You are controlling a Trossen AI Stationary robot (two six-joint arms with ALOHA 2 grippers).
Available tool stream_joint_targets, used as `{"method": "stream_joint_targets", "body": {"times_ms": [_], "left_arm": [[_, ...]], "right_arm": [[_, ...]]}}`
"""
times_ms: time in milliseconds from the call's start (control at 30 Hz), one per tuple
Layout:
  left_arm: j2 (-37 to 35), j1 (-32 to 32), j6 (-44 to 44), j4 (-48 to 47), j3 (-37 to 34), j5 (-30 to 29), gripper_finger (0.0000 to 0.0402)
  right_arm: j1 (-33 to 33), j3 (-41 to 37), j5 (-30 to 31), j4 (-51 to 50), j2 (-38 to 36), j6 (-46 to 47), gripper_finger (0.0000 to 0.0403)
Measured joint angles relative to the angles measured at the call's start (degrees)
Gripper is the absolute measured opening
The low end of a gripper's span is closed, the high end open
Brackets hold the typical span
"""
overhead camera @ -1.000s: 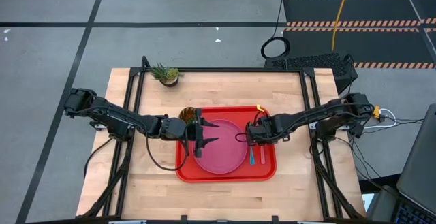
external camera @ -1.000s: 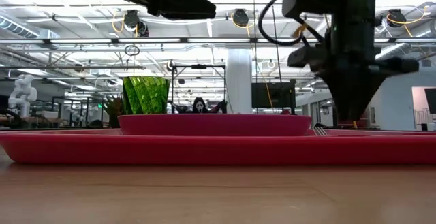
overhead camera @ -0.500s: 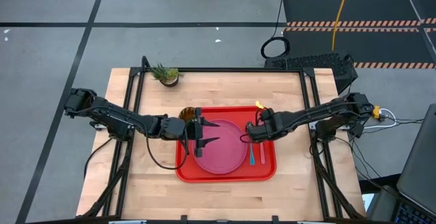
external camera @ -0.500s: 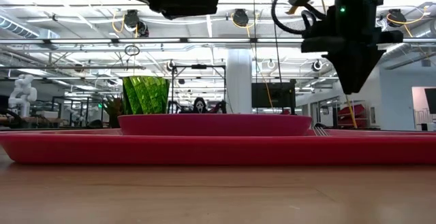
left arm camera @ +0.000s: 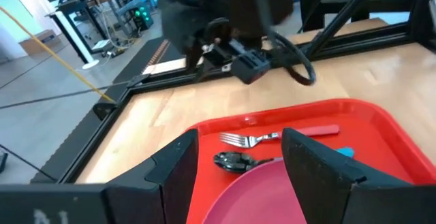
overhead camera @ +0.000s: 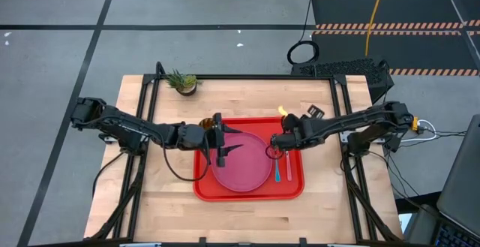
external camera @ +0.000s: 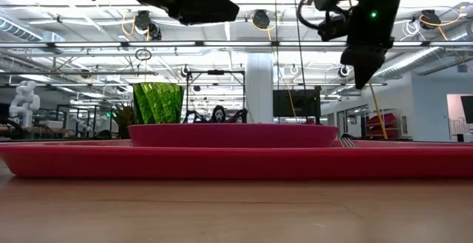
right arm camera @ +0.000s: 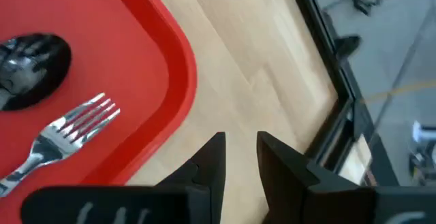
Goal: Pick and place plate/cup/fork/spoon on tray
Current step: Adjust the serving tray
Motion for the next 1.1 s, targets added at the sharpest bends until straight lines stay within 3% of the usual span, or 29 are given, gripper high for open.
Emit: {"method": "stream_joint_targets", "body": {"times_ms": [267, 433, 567, 800, 1100], "left_arm": [[-0.76, -1.29, -0.15, 3.55, -0.02, 0.02, 0.0214], [-1.83, -1.97, 2.70, 3.14, -0.08, 0.05, 0.0214], [-2.89, -1.94, 2.64, 3.01, 0.04, -0.09, 0.0214], [-5.15, -2.71, 0.67, 1.74, 0.00, -0.13, 0.0214], [-7.18, -3.47, 0.25, 0.49, -0.02, -0.15, 0.0214]], "right_arm": [[-11.87, -7.08, -10.90, 20.97, -13.45, -20.54, 0.0077], [-21.55, -9.38, -17.30, 27.01, -17.03, -28.89, 0.0077], [-26.77, -9.55, -22.25, 27.55, -13.07, -35.65, 0.0077], [-30.39, -8.68, -22.45, 31.40, -3.57, -45.46, 0.0077], [-35.51, -8.42, -30.01, 34.96, 0.46, -51.10, 0.0077]]}}
